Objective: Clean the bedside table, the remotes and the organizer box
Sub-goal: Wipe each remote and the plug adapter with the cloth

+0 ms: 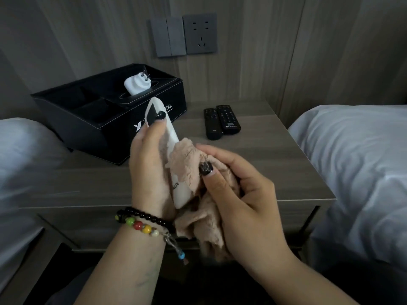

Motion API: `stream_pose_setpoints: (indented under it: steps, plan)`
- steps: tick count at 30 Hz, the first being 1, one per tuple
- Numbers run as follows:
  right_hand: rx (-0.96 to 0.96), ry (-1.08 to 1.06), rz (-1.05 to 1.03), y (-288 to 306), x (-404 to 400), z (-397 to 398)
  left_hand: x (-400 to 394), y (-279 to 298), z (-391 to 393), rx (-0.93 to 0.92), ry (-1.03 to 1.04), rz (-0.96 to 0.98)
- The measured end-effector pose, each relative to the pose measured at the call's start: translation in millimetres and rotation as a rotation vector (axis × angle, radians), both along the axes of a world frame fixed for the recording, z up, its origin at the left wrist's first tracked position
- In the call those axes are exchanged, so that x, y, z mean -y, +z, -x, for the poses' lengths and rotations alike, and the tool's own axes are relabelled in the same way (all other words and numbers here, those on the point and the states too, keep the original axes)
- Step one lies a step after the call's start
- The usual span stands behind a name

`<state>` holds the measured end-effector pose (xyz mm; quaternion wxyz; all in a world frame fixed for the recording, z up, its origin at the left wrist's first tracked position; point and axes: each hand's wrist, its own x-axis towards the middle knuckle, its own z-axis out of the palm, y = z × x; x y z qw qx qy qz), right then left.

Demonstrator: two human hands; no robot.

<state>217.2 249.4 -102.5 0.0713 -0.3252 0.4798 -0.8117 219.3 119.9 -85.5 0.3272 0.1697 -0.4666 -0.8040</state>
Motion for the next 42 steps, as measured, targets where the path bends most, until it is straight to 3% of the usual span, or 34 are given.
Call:
stream_pose_setpoints:
  steps: [3,9,13,16,22,28,32,35,38,42]
  plan:
    - [0.056,0.052,0.006,-7,3,-9,-2,1,-6,0.097,-0.108,-0.153]
    - [0.099,-0.025,-0.068,-20,10,-20,0,1,-16,0.033,-0.14,-0.006]
    - [0.104,-0.079,-0.145,-11,7,-12,-14,0,-20,-0.034,-0.245,-0.013]
    - [0.264,0.065,-0.229,-1,-3,0,-19,-4,-8,-0.005,-0.032,0.208]
    - [0.461,0.317,-0.294,18,-34,38,-17,22,31,0.01,0.171,0.303]
    - [0.472,-0.021,-0.214,21,-65,83,-3,55,79,0.323,0.212,0.85]
    - [0.554,0.008,-0.094,14,-81,105,16,46,116,0.656,0.16,0.839]
    - [0.528,-0.05,-0.148,9,-84,112,27,33,127,0.874,0.107,0.852]
    - [0.615,0.073,-0.092,4,-77,111,34,20,131,1.002,0.137,0.935]
    - [0.529,-0.085,-0.27,-2,-70,114,39,4,137,1.108,0.212,0.993]
